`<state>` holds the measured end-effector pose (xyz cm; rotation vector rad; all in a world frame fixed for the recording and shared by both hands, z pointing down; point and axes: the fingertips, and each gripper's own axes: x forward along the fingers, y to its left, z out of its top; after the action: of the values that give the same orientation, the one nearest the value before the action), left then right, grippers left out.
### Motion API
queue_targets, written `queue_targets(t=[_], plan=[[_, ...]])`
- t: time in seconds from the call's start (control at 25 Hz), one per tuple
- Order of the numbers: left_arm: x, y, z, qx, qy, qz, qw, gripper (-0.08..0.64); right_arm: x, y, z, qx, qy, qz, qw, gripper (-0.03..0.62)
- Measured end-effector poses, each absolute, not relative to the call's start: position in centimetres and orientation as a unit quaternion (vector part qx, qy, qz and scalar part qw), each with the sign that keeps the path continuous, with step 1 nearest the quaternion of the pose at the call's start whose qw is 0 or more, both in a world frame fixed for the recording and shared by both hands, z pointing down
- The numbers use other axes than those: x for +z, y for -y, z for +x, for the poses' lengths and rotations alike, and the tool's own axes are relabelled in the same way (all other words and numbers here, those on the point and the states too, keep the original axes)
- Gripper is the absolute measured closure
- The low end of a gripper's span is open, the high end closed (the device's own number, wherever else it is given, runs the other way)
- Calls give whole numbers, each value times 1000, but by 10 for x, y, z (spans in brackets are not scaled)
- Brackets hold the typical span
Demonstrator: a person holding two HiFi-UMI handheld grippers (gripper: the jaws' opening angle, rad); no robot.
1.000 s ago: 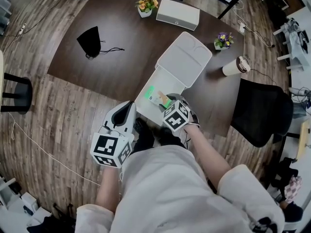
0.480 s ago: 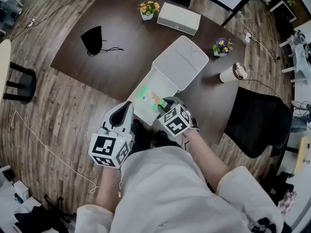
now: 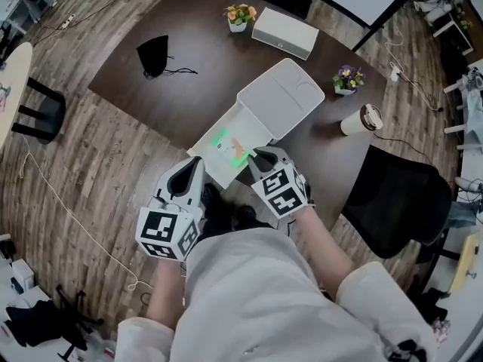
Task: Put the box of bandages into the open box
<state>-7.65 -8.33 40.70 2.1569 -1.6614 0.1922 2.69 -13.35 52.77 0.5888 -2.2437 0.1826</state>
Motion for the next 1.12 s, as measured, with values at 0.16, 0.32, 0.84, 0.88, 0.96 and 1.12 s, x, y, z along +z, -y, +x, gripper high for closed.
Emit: queue_targets(t=[0.16,0.32,0.84,0.88,0.96,1.12], plan=[[403,73,-71,67,607,766,199,555,503,129,30,68,899,233,364,543],[397,64,-65,64,616,762,191,555,476,124,32,59,912,235,332,552],[379,34,-31,45,626,759,173,557,409,97,59,55,936,248,242,584],[378,32,-30,44,627,759,172,555,405,95,61,56,938,249,235,586],[376,27,-26,42,627,759,169,555,397,90,65,55,941,252,221,586],[373,20,-18,41,626,762,164,555,381,83,75,44,943,264,196,586]])
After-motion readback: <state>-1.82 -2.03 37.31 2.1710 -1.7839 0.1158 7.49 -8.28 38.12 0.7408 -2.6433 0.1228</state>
